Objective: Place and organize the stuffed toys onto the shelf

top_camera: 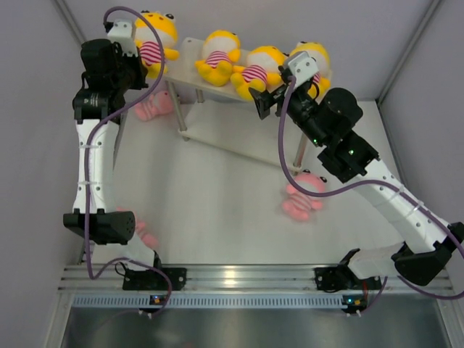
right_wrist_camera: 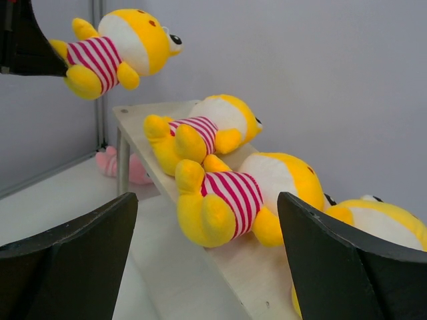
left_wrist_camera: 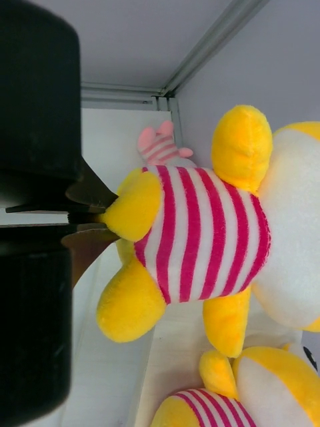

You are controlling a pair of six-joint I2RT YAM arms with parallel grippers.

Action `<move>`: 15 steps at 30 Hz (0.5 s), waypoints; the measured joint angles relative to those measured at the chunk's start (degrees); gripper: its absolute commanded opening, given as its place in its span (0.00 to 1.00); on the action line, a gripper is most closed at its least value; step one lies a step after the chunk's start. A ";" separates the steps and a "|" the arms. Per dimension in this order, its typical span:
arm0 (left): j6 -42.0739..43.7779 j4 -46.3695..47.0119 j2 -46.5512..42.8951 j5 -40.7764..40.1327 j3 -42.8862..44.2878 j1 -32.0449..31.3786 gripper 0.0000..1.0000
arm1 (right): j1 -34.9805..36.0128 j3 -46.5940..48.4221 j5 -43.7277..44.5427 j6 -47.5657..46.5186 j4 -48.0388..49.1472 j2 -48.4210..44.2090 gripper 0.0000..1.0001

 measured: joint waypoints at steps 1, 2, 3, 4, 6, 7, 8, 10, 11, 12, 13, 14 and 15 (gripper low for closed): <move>-0.13 0.00 1.42 -0.20 1.16 -0.52 0.00 | 0.00 -0.17 0.15 -0.09 -0.04 -0.07 0.86; -0.17 -0.09 2.86 -0.33 2.27 -1.09 0.00 | 0.00 -0.33 0.17 -0.15 -0.07 -0.07 0.86; -0.17 -0.11 4.02 -0.44 3.23 -1.49 0.00 | 0.00 -0.57 0.35 -0.22 -0.13 -0.07 0.86; -0.13 -0.07 5.16 -0.50 4.15 -1.81 0.00 | 0.00 -0.76 0.37 -0.39 -0.15 -0.07 0.86; 0.00 -0.15 7.34 -0.70 6.01 -2.43 0.00 | 0.00 -1.33 0.48 -0.52 -0.20 -0.22 0.86; 0.07 -0.13 8.17 -0.83 6.67 -2.64 0.00 | 0.00 -1.57 0.55 -0.57 -0.22 -0.22 0.86; 0.13 -0.26 9.11 -1.03 7.52 -2.93 0.00 | 0.00 -1.68 0.59 -0.59 -0.28 -0.26 0.86; 0.31 -0.24 10.47 -1.68 8.63 -3.30 0.00 | 0.00 -2.08 0.59 -0.57 -0.28 -0.35 0.86; 0.35 -0.22 10.88 -1.86 8.94 -3.43 0.00 | 0.00 -2.25 0.59 -0.57 -0.33 -0.39 0.86; 0.39 -0.33 11.52 -2.16 9.40 -3.67 0.00 | 0.00 -2.40 0.59 -0.57 -0.35 -0.46 0.86; 0.48 -0.33 12.15 -2.36 9.84 -3.82 0.00 | 0.00 -2.43 0.59 -0.57 -0.48 -0.52 0.86; 0.52 -0.31 12.83 -2.73 10.49 -4.04 0.00 | 0.00 -2.43 0.61 -0.57 -0.48 -0.57 0.86; 0.57 -0.28 13.53 -2.78 10.97 -4.24 0.00 | 0.00 -2.43 0.63 -0.57 -0.48 -0.66 0.86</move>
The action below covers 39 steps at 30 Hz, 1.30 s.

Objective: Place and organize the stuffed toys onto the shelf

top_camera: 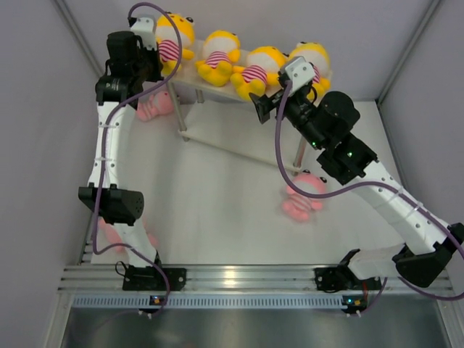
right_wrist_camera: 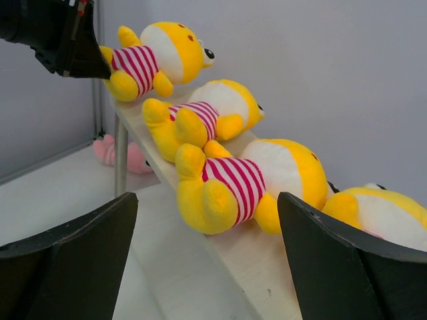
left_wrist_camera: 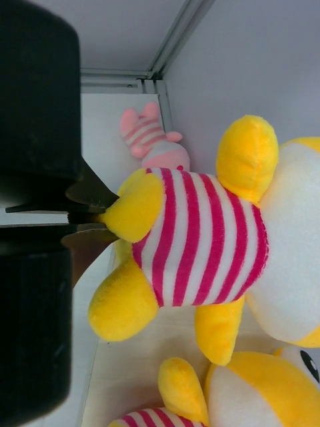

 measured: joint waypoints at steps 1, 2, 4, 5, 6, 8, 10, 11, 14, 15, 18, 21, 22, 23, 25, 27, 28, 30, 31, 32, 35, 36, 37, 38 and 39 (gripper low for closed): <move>0.04 0.02 0.76 0.11 0.46 -0.20 0.00 | 0.00 0.00 0.04 0.00 0.02 -0.09 0.86; 0.07 0.09 1.25 0.33 0.68 -0.33 0.00 | 0.00 0.00 0.15 0.00 0.00 -0.22 0.86; 0.11 0.11 2.19 1.40 0.79 -0.57 0.00 | 0.00 0.00 0.35 0.00 0.00 -0.42 0.86; 0.13 0.28 2.69 1.92 1.03 -0.68 0.00 | 0.00 0.00 0.50 0.00 0.00 -0.52 0.87; 0.15 0.44 2.99 2.51 1.36 -0.72 0.00 | 0.00 0.00 0.68 0.00 0.00 -0.59 0.86; 0.28 0.48 3.39 3.48 1.88 -1.03 0.00 | 0.00 0.02 1.11 -0.04 -0.13 -0.59 0.87; 0.61 0.48 3.56 4.31 2.16 -1.70 0.00 | 0.00 0.28 1.53 -0.31 -0.94 -0.31 0.87; 0.66 0.50 3.63 4.72 2.21 -2.12 0.00 | 0.00 0.94 1.75 -0.46 -1.86 0.20 0.87; 0.76 0.48 3.85 6.23 2.43 -3.23 0.00 | -0.02 3.54 2.95 -1.07 -3.15 2.75 0.87; 0.79 0.46 3.93 6.78 2.60 -3.41 0.00 | -0.07 4.22 3.52 -1.40 -3.28 3.61 0.87; 0.79 0.46 4.61 7.93 3.48 -3.93 0.00 | -0.09 5.70 5.51 -2.47 -4.02 6.34 0.86; 0.79 0.52 5.03 8.48 3.72 -4.00 0.00 | -0.46 6.93 7.67 -3.54 -5.11 9.29 0.85; 0.79 0.50 5.20 8.66 3.91 -3.98 0.00 | -0.52 7.21 8.61 -3.96 -5.44 10.25 0.85; 0.79 0.52 5.29 8.68 4.02 -3.98 0.00 | -0.68 7.28 9.31 -4.20 -5.66 10.99 0.85; 0.79 0.55 5.38 8.70 4.09 -3.98 0.00 | -1.05 7.32 10.32 -4.66 -6.10 12.17 0.84; 0.81 0.55 5.38 8.70 4.11 -3.98 0.01 | -1.68 7.32 11.19 -5.01 -6.62 13.18 0.84; 0.79 0.52 5.38 8.72 4.13 -3.98 0.09 | -2.01 7.32 11.56 -5.01 -6.84 13.46 0.84; 0.98 0.55 5.51 8.70 4.26 -3.98 0.16 | -2.71 7.34 12.02 -5.01 -6.88 13.79 0.84; 1.07 0.61 5.60 8.68 4.33 -3.98 0.20 | -2.97 7.39 12.17 -4.98 -6.91 13.81 0.84; 1.07 0.70 5.62 8.68 4.33 -3.98 0.26 | -3.26 7.74 12.33 -4.98 -7.04 13.90 0.84; 1.42 0.76 5.64 8.59 4.33 -3.98 0.38 | -4.26 9.51 12.55 -4.94 -7.23 14.45 0.84; 1.55 0.76 5.64 8.59 4.37 -3.98 0.41 | -4.55 10.10 12.61 -4.94 -7.23 14.69 0.84; 1.51 0.76 5.64 8.57 4.42 -3.98 0.46 | -4.74 10.64 12.72 -4.90 -7.26 14.91 0.84; 1.62 0.74 5.64 8.52 4.42 -3.98 0.54 | -4.98 11.02 12.87 -4.90 -7.21 15.12 0.84; 1.92 0.72 5.64 8.44 4.42 -4.00 0.56 | -5.09 11.04 12.90 -4.85 -7.13 15.17 0.84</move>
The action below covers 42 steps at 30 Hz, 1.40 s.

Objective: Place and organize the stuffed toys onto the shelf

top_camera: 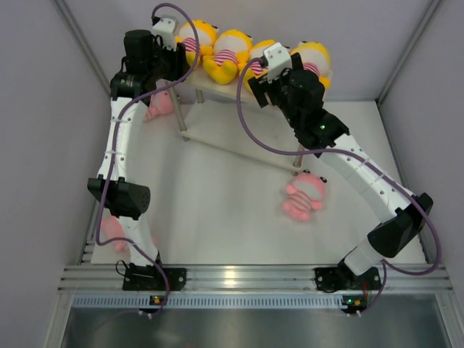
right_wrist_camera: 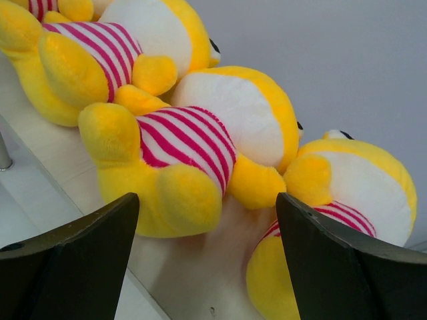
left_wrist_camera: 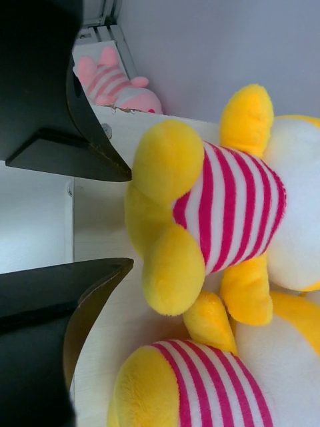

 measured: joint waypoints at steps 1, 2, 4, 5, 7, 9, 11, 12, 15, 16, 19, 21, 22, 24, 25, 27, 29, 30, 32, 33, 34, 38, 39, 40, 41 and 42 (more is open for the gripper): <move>-0.11 0.00 0.00 -0.02 0.00 0.00 0.57 | -0.13 0.00 0.04 0.07 -0.15 0.02 0.84; 0.00 0.00 0.00 -0.02 0.00 0.00 0.58 | -0.20 0.00 0.00 0.11 -0.15 0.02 0.84; 0.20 0.00 0.00 -0.04 0.00 0.00 0.58 | -0.22 0.00 -0.17 0.44 -0.15 0.02 0.84; 0.37 0.00 0.00 -0.09 0.00 0.00 0.58 | -0.22 0.00 -0.26 0.48 -0.15 0.02 0.84; 0.63 0.00 0.00 -0.31 0.00 0.00 0.59 | -0.24 0.00 -0.44 0.52 -0.15 0.02 0.84; 0.85 0.00 -0.02 -0.46 0.00 0.00 0.60 | -0.24 0.00 -0.55 0.52 -0.15 0.02 0.84; 1.03 0.07 -0.15 -0.48 -0.37 0.00 0.61 | -0.24 0.00 -0.61 0.52 -0.15 0.02 0.84; 1.05 0.07 -0.42 -0.48 -0.94 0.00 0.62 | -0.24 0.00 -0.63 0.50 -0.17 0.02 0.84; 1.22 0.00 -1.75 -0.33 -3.41 0.00 0.64 | -0.24 0.00 -1.20 0.57 -0.42 -0.13 0.84; 1.42 0.00 -2.47 -0.17 -4.55 0.00 0.66 | -0.24 0.00 -1.40 0.76 -0.68 -0.28 0.84; 2.19 -0.35 -5.77 0.61 -8.52 0.00 0.70 | -0.17 0.37 -3.28 2.54 -3.32 -1.79 0.85; 2.60 -0.13 -8.48 0.87 -11.28 0.00 0.73 | 0.79 0.68 -4.04 3.08 -4.55 -3.56 0.85; 2.69 -0.11 -9.92 0.92 -12.79 0.00 0.74 | 1.81 0.68 -4.11 3.15 -5.68 -5.16 0.85; 3.04 -0.04 -13.68 1.27 -16.41 0.02 0.78 | 4.15 0.68 -4.20 3.65 -7.28 -8.44 0.85; 3.28 0.15 -15.63 1.51 -18.32 0.02 0.79 | 5.46 0.61 -4.11 4.15 -8.04 -10.43 0.85; 3.74 0.02 -19.71 1.88 -21.92 0.00 0.80 | 7.67 -1.33 -3.76 6.32 -9.03 -15.67 0.85; 4.28 0.52 -24.68 2.12 -26.51 0.00 0.81 | 8.50 -4.50 -2.80 8.98 -10.73 -20.92 0.84; 4.59 0.20 -26.80 2.16 -28.39 0.00 0.82 | 8.57 -6.64 -1.99 10.95 -11.69 -23.87 0.84; 5.53 0.11 -31.30 2.08 -32.39 0.00 0.83 | 8.55 -10.43 -0.39 14.40 -14.08 -27.74 0.83; 5.95 0.15 -33.48 1.77 -34.49 0.00 0.83 | 8.55 -12.87 0.42 16.85 -15.23 -29.86 0.83; 6.43 -0.09 -35.41 1.53 -36.26 0.00 0.83 | 8.57 -14.78 0.72 18.56 -16.41 -31.21 0.83; 8.61 -1.77 -42.12 -0.57 -43.19 0.00 0.84 | 8.57 -25.27 2.47 26.01 -22.01 -35.08 0.83; 9.07 -2.69 -43.23 -1.05 -44.52 0.00 0.84 | 8.57 -28.46 3.02 27.61 -23.39 -35.71 0.83; 9.77 -3.54 -44.44 -1.46 -46.36 0.00 0.84 | 8.57 -31.34 3.43 28.87 -24.83 -36.20 0.83; 10.21 -4.39 -45.44 -1.86 -48.17 0.00 0.85 | 8.57 -34.49 3.76 30.29 -26.23 -36.61 0.83; 10.67 -5.16 -46.25 -2.27 -50.16 0.00 0.86 | 8.57 -37.94 4.02 31.98 -27.08 -37.11 0.83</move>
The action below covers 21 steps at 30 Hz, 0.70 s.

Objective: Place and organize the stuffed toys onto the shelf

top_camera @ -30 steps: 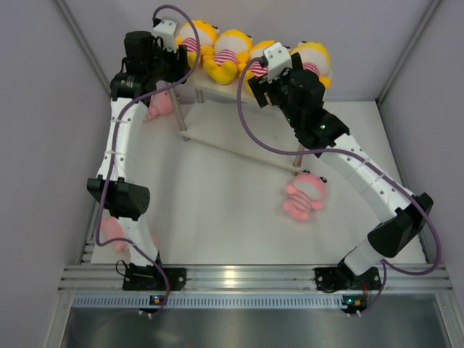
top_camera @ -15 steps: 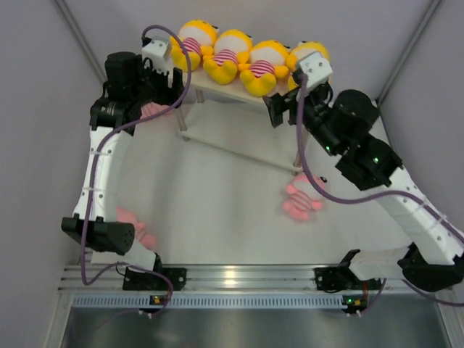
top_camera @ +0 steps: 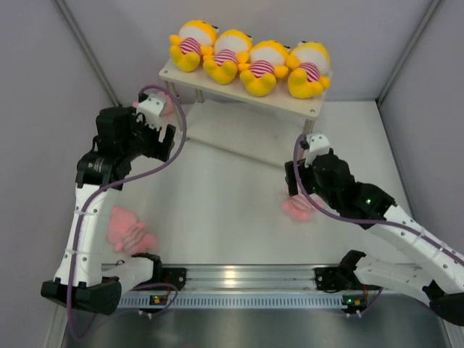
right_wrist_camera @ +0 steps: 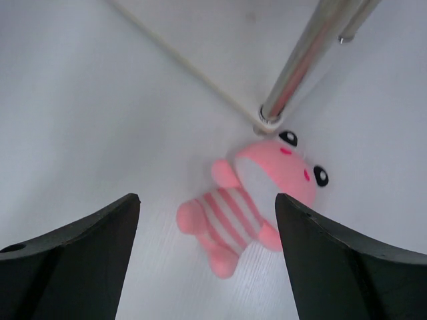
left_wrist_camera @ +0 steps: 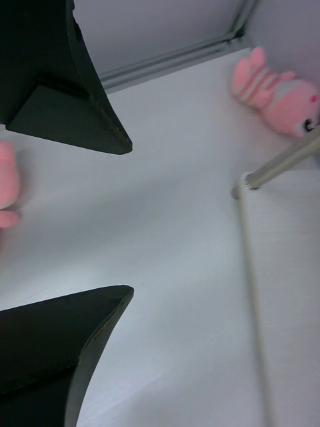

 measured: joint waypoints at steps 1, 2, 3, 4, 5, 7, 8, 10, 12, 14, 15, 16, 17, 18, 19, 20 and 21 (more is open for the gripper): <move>0.50 -0.59 -0.96 -0.74 -2.54 0.00 0.86 | 0.00 -2.56 0.15 1.36 -0.96 -0.24 0.83; 0.96 -1.33 -1.77 -1.64 -5.51 0.00 0.87 | 0.00 -5.62 0.74 3.26 -1.57 -0.48 0.83; 1.36 -2.21 -2.23 -2.73 -8.07 0.00 0.88 | 0.00 -8.15 1.40 4.85 -1.86 -0.66 0.82; 1.95 -2.78 -2.49 -4.22 -10.93 0.00 0.88 | -0.02 -10.51 2.27 6.45 -2.10 -0.83 0.83; 2.36 -2.99 -2.69 -5.70 -13.70 0.00 0.88 | -0.13 -12.74 2.97 7.91 -2.05 -1.05 0.82; 3.15 -3.85 -2.64 -8.70 -19.08 0.02 0.88 | -1.09 -17.73 3.06 10.73 -1.27 -2.08 0.81; 3.50 -4.04 -2.60 -9.94 -21.24 0.09 0.88 | -1.81 -19.37 2.78 11.63 -0.68 -2.38 0.80; 4.00 -4.68 -2.32 -11.82 -25.16 0.22 0.88 | -4.79 -23.67 1.64 13.90 1.64 -3.32 0.73; 4.39 -4.76 -2.08 -13.11 -28.13 0.66 0.88 | -7.54 -26.91 -0.04 16.15 3.45 -3.85 0.67; 4.74 -4.72 -2.03 -14.01 -29.77 1.22 0.88 | -9.11 -29.20 -1.27 18.21 4.68 -4.11 0.66; 4.94 -4.57 -2.05 -14.32 -30.42 1.62 0.89 | -9.44 -30.25 -2.19 19.37 5.40 -4.46 0.65; 5.03 -4.52 -2.08 -14.47 -30.84 1.99 0.89 | -9.55 -30.93 -3.04 20.17 6.03 -4.83 0.65; 5.18 -4.24 -2.08 -14.49 -31.28 2.43 0.89 | -9.55 -31.34 -4.00 20.98 6.47 -5.22 0.65; 5.20 -4.09 -2.08 -14.49 -31.56 2.73 0.89 | -9.55 -31.85 -4.98 21.77 7.28 -5.75 0.64; 5.22 -3.98 -2.08 -14.49 -31.85 3.08 0.89 | -9.55 -32.09 -5.97 22.56 7.85 -6.16 0.64; 5.25 -3.93 -2.08 -14.36 -31.95 3.48 0.89 | -9.55 -32.30 -6.80 23.10 8.44 -6.40 0.64; 5.25 -3.87 -2.08 -14.29 -32.00 3.82 0.89 | -9.55 -32.41 -7.78 23.74 8.85 -6.54 0.64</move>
